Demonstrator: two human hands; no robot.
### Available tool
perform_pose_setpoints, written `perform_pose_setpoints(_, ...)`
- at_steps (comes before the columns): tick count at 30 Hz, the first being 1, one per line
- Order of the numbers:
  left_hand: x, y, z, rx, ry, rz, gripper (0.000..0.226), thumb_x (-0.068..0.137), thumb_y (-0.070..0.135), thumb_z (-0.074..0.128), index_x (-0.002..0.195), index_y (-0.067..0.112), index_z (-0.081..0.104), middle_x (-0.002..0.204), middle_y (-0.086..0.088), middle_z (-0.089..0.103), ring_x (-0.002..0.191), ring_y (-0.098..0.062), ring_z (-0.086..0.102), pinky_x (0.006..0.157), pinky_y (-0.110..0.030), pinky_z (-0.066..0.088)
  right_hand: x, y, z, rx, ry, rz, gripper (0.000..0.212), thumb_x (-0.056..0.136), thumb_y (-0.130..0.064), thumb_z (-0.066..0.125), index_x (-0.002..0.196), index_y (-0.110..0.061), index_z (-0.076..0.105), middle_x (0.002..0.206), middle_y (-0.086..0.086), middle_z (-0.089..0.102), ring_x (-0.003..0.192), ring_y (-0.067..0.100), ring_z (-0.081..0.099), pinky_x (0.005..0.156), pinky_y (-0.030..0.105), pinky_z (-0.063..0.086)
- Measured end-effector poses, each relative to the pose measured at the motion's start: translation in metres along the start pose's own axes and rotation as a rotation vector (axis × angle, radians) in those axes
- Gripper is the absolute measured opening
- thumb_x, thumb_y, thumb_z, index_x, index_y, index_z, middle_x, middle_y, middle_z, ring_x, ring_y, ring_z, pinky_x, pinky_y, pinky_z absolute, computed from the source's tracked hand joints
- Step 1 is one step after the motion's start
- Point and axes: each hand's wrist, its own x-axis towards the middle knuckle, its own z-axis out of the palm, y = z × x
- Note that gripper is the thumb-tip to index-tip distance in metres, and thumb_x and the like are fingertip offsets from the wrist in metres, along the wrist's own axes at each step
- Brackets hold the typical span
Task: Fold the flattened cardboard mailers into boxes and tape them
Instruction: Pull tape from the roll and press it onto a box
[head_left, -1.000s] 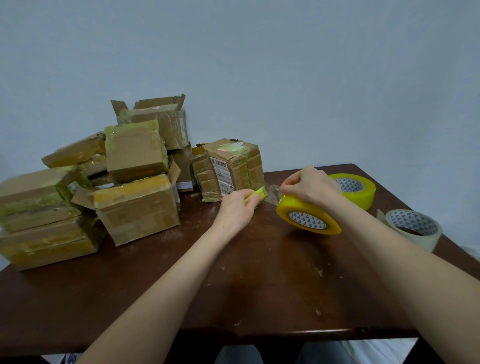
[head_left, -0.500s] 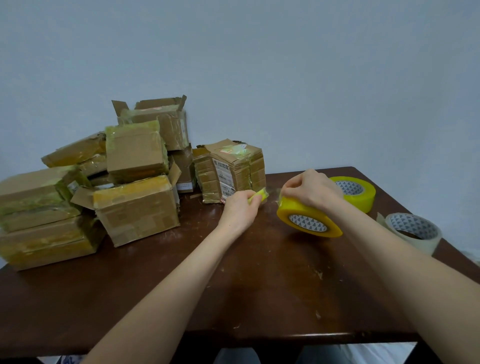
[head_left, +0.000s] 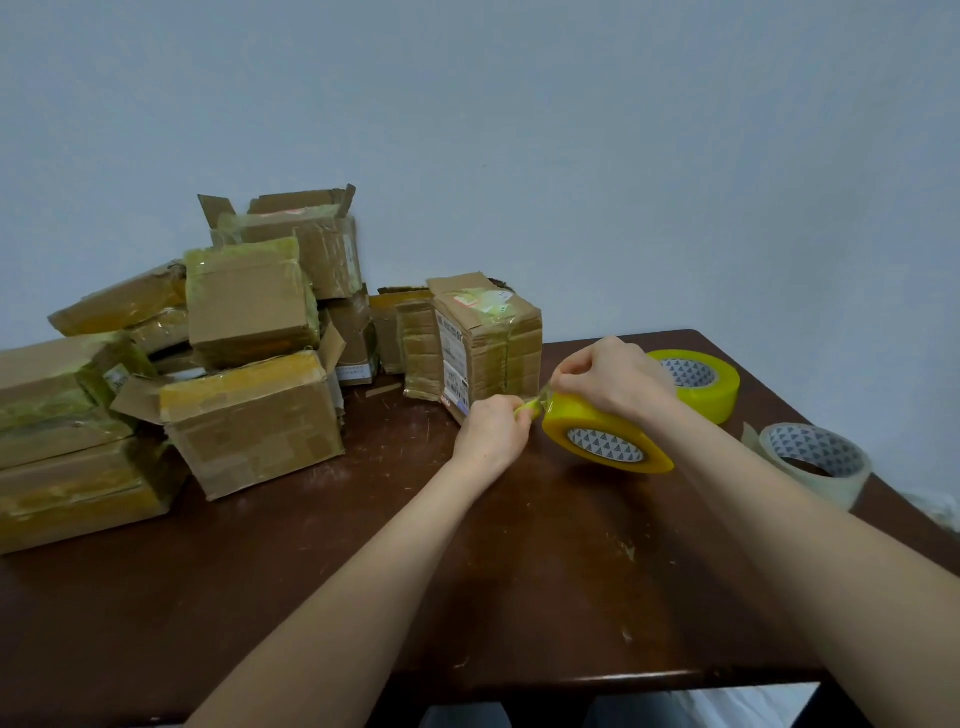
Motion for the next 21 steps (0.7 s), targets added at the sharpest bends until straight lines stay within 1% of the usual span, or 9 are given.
perform_pose_setpoints(4, 0.003, 0.0, 0.0, 0.066, -0.025, 0.003, 0.032, 0.098, 0.03, 0.045, 0.099, 0.008, 0.069, 0.097, -0.017, 0.066, 0.094, -0.035, 0.059, 0.078, -0.041, 0.05, 0.0, -0.003, 0.002, -0.015, 0.005, 0.003, 0.016, 0.083, -0.045, 0.06, 0.093, -0.044, 0.072, 0.105, -0.004, 0.069, 0.102, 0.022, 0.062, 0.072, 0.03, 0.042)
perform_pose_setpoints(7, -0.001, -0.014, 0.006, 0.174, -0.052, -0.036, 0.031, 0.098, 0.03, 0.046, 0.105, 0.008, 0.067, 0.101, -0.016, 0.065, 0.096, -0.036, 0.06, 0.076, -0.039, 0.049, 0.001, -0.001, 0.002, 0.02, -0.002, 0.0, 0.013, 0.082, -0.044, 0.06, 0.088, -0.045, 0.072, 0.102, -0.006, 0.069, 0.099, 0.023, 0.062, 0.072, 0.031, 0.044)
perform_pose_setpoints(9, -0.007, -0.026, 0.01, 0.175, -0.076, -0.074, 0.03, 0.098, 0.03, 0.045, 0.105, 0.01, 0.066, 0.1, -0.015, 0.065, 0.096, -0.037, 0.061, 0.077, -0.04, 0.051, 0.001, 0.004, 0.002, 0.074, 0.021, 0.003, 0.013, 0.083, -0.044, 0.059, 0.087, -0.044, 0.072, 0.101, -0.006, 0.07, 0.097, 0.022, 0.062, 0.072, 0.032, 0.047)
perform_pose_setpoints(12, -0.011, -0.029, 0.014, 0.24, -0.058, -0.025, 0.032, 0.1, 0.035, 0.041, 0.106, 0.012, 0.062, 0.102, -0.015, 0.064, 0.095, -0.039, 0.061, 0.076, -0.044, 0.052, 0.001, 0.007, 0.001, 0.072, 0.033, -0.002, 0.019, 0.085, -0.044, 0.058, 0.094, -0.041, 0.073, 0.1, -0.006, 0.07, 0.096, 0.02, 0.061, 0.071, 0.032, 0.047)
perform_pose_setpoints(14, -0.009, -0.025, 0.01, 0.324, -0.055, 0.003, 0.036, 0.1, 0.039, 0.041, 0.111, 0.011, 0.06, 0.108, -0.014, 0.061, 0.099, -0.039, 0.059, 0.078, -0.043, 0.05, 0.0, 0.01, 0.001, 0.134, 0.039, -0.006, 0.016, 0.084, -0.044, 0.059, 0.089, -0.041, 0.074, 0.098, -0.007, 0.069, 0.096, 0.019, 0.06, 0.074, 0.032, 0.048)
perform_pose_setpoints(17, -0.008, -0.022, -0.003, 0.452, -0.087, -0.002, 0.043, 0.095, 0.047, 0.047, 0.111, 0.012, 0.063, 0.111, -0.01, 0.058, 0.103, -0.034, 0.058, 0.079, -0.041, 0.048, -0.002, 0.021, -0.002, 0.325, 0.062, 0.0, 0.011, 0.081, -0.045, 0.063, 0.074, -0.043, 0.072, 0.096, -0.011, 0.071, 0.099, 0.016, 0.061, 0.085, 0.039, 0.053)
perform_pose_setpoints(19, -0.012, -0.012, -0.017, 0.451, 0.02, 0.041, 0.034, 0.094, 0.04, 0.049, 0.105, 0.015, 0.068, 0.105, -0.008, 0.063, 0.099, -0.032, 0.061, 0.077, -0.038, 0.049, -0.005, 0.027, -0.003, 0.433, 0.081, -0.013, 0.011, 0.082, -0.041, 0.066, 0.072, -0.042, 0.071, 0.095, -0.012, 0.072, 0.099, 0.014, 0.062, 0.088, 0.04, 0.052)
perform_pose_setpoints(20, -0.013, -0.004, -0.024, 0.361, 0.113, 0.083, 0.028, 0.095, 0.034, 0.049, 0.102, 0.016, 0.07, 0.101, -0.006, 0.066, 0.095, -0.029, 0.063, 0.075, -0.036, 0.05, -0.008, 0.029, -0.003, 0.476, 0.088, -0.024, 0.009, 0.083, -0.039, 0.067, 0.075, -0.039, 0.072, 0.095, -0.012, 0.072, 0.099, 0.013, 0.062, 0.088, 0.039, 0.052)
perform_pose_setpoints(21, -0.013, 0.008, -0.032, 0.208, 0.197, 0.126, 0.024, 0.095, 0.029, 0.05, 0.102, 0.018, 0.07, 0.098, -0.002, 0.067, 0.091, -0.022, 0.063, 0.074, -0.032, 0.051, -0.011, 0.03, -0.004, 0.505, 0.094, -0.039, 0.008, 0.084, -0.037, 0.067, 0.079, -0.037, 0.073, 0.095, -0.011, 0.071, 0.099, 0.013, 0.062, 0.088, 0.038, 0.052)
